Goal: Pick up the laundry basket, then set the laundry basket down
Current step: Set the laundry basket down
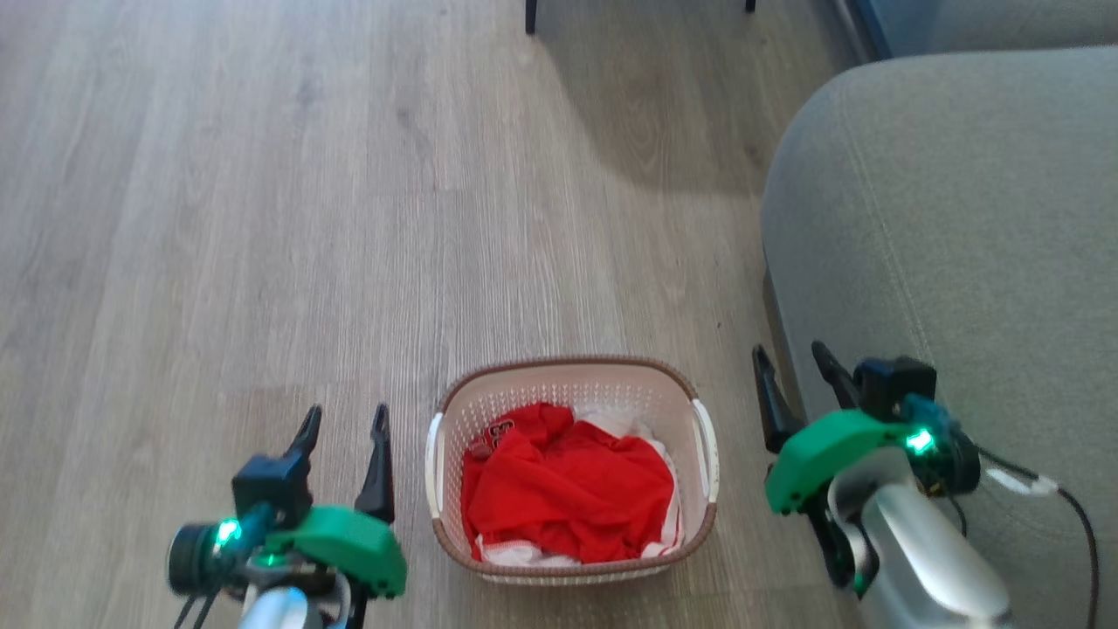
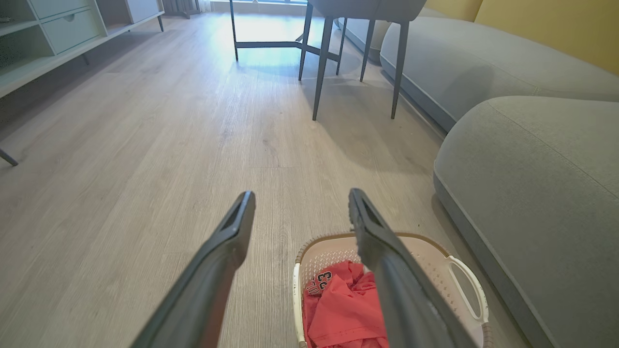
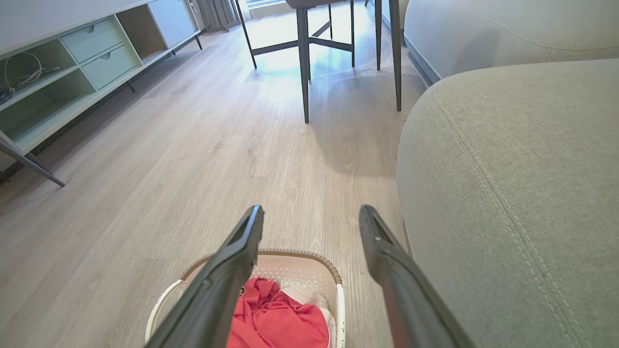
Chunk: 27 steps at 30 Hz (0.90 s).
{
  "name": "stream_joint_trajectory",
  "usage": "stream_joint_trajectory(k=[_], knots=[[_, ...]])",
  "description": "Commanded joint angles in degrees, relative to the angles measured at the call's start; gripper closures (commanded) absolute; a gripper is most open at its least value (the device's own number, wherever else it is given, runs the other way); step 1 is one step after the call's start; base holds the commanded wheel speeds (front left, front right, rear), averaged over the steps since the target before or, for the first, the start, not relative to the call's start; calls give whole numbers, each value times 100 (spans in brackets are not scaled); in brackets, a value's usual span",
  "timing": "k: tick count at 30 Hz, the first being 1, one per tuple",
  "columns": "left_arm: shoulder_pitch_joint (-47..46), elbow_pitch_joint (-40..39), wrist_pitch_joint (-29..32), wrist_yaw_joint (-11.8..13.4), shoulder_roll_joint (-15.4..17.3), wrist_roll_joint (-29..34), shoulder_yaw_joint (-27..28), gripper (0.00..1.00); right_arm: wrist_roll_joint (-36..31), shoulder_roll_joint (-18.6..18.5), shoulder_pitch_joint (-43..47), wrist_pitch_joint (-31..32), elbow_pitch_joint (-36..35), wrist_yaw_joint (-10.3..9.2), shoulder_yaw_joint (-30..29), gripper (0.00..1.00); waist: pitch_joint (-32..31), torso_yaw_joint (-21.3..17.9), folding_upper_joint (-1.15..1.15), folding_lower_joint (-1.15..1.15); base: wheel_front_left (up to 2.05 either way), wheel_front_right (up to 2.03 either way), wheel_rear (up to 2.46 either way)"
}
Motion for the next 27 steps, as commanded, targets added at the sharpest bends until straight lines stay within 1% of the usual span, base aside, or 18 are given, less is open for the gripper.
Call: stream_joint_trajectory(k=[1, 7, 11, 19, 27], knots=[[-48, -312, -54, 25, 14, 97, 316, 0, -116, 76, 67, -77, -352, -9, 23, 0, -121, 8, 0, 1, 0, 0, 0], [512, -706, -54, 31, -45, 260, 607, 0, -310, 76, 694, -77, -1109, -9, -259, 0, -334, -12, 0, 1, 0, 0, 0], [784, -894, -54, 17, -67, 351, 802, 0, -385, 76, 1087, -77, -1481, -9, -414, 0, -425, -28, 0, 1, 0, 0, 0], [1143, -1094, -54, -73, -113, 477, 1124, 0, -566, 76, 1593, -77, -1935, -9, -718, 0, -547, -53, 0, 1, 0, 0, 0], [1235, -1106, -54, -166, -192, 586, 1230, 0, -623, 76, 1745, -54, -2096, -9, -818, 0, -574, -38, 0, 1, 0, 0, 0]])
